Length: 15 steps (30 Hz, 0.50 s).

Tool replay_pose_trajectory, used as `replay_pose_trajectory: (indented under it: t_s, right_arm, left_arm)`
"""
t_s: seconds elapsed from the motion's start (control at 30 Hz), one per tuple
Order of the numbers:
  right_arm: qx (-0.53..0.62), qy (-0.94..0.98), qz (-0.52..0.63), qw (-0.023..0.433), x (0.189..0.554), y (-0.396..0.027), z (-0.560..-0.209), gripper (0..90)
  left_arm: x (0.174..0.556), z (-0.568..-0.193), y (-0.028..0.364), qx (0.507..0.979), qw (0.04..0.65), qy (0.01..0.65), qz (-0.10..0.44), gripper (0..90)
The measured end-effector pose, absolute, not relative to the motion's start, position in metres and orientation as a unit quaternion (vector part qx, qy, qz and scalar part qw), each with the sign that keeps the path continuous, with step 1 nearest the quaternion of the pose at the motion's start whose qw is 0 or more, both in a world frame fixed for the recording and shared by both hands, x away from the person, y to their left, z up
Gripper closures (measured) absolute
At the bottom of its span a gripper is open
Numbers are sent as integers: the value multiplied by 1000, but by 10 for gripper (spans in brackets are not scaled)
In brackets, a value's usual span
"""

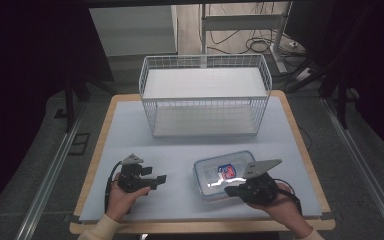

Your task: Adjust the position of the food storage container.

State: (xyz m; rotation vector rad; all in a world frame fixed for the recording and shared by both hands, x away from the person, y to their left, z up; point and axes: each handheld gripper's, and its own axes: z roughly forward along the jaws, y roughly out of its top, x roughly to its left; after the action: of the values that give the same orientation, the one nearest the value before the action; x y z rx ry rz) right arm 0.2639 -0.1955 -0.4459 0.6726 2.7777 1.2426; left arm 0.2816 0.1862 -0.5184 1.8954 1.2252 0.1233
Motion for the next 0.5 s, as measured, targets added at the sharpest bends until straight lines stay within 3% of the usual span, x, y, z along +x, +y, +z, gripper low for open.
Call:
replay_pose_trajectory:
  t_s: [0.17, 0.5]
  right_arm:
    - [180, 912, 369, -5, 256, -166, -465, 894]
    - [169, 927, 335, 3, 256, -149, -481, 895]
  left_arm:
    - [281, -519, 186, 759, 426, 490, 48, 262]
    - [282, -520, 185, 761, 424, 488, 46, 261]
